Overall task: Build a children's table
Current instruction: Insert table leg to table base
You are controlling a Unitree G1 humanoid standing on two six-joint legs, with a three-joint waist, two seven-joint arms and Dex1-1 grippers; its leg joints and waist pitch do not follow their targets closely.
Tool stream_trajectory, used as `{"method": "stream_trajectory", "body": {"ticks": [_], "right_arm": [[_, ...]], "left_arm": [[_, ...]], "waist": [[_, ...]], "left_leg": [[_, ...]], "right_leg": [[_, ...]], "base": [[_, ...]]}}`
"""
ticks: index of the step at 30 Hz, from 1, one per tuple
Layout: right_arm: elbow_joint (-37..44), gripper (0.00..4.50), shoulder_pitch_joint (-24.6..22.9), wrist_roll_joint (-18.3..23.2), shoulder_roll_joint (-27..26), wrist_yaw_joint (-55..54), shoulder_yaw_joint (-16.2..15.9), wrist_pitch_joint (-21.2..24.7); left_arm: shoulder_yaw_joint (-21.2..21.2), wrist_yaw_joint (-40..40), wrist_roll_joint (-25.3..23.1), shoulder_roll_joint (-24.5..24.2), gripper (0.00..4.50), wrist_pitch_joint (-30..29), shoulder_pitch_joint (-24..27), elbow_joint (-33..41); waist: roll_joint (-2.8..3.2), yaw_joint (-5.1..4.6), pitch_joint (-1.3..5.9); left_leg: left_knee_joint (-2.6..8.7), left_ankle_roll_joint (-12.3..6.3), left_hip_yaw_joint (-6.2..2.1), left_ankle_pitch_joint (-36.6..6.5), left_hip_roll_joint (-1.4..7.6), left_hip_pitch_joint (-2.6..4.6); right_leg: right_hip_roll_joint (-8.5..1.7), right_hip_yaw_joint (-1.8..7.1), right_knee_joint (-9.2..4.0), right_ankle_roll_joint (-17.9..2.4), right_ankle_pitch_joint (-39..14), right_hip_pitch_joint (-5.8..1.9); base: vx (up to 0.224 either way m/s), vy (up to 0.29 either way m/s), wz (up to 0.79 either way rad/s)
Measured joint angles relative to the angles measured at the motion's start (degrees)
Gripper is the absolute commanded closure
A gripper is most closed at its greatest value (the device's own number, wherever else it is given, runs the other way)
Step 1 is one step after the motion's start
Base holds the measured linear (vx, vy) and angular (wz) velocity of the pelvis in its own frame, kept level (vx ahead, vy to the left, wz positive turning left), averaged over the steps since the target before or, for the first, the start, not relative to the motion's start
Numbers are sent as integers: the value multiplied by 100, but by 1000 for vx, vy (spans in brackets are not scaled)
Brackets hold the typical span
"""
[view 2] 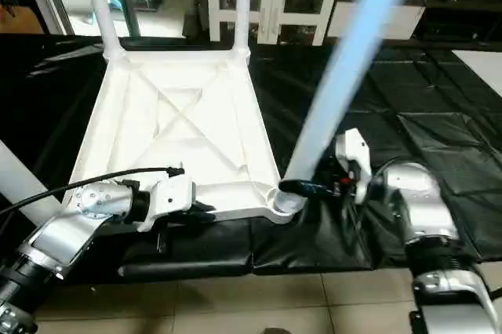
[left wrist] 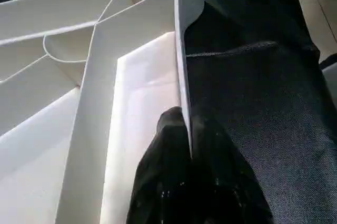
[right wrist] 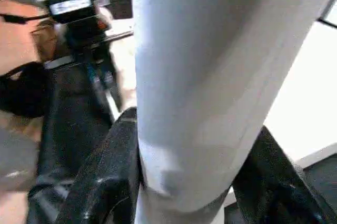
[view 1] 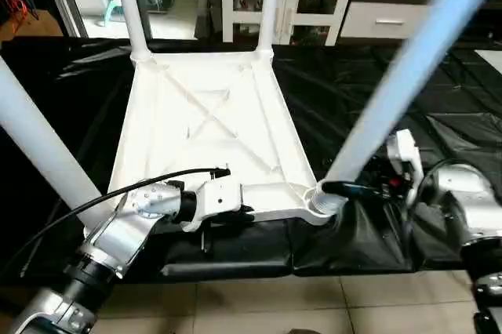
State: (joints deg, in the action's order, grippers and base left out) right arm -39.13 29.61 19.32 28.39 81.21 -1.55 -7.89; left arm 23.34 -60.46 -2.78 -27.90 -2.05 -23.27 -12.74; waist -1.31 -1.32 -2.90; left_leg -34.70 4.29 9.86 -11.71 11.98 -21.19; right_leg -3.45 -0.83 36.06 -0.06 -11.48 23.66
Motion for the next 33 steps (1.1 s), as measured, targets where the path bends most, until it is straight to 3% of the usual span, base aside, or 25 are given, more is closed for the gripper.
{"method": "stream_trajectory", "body": {"ticks": [5,16,26,33], "right_arm": [[29,264,-33,8,-55,59,-1,96],[484,264,-416,253,-162,171,56,374],[245,264,-509,302,-458,-167,296,-91],[192,264,-673,364,-572,-335,388,-128]], "left_arm": [[11,-36,5,-9,450,3,0,2],[20,-55,10,-29,450,49,3,12],[19,-17,-39,-34,450,68,2,0],[20,-7,-47,-34,450,80,0,-8]], "waist": [[-32,11,20],[-31,16,22],[-37,2,25],[-36,3,26]], "left_leg": [[19,4,-1,2,0,3],[40,4,-2,2,1,6],[49,5,-3,2,0,10],[58,5,-5,1,-1,9]], "right_leg": [[4,-1,-2,-2,1,0],[5,-3,-14,9,-7,-1],[6,-3,-23,17,-11,-1],[8,-1,-39,19,-13,-2]], "base": [[0,0,0],[0,0,0],[0,0,0],[0,0,0]]}}
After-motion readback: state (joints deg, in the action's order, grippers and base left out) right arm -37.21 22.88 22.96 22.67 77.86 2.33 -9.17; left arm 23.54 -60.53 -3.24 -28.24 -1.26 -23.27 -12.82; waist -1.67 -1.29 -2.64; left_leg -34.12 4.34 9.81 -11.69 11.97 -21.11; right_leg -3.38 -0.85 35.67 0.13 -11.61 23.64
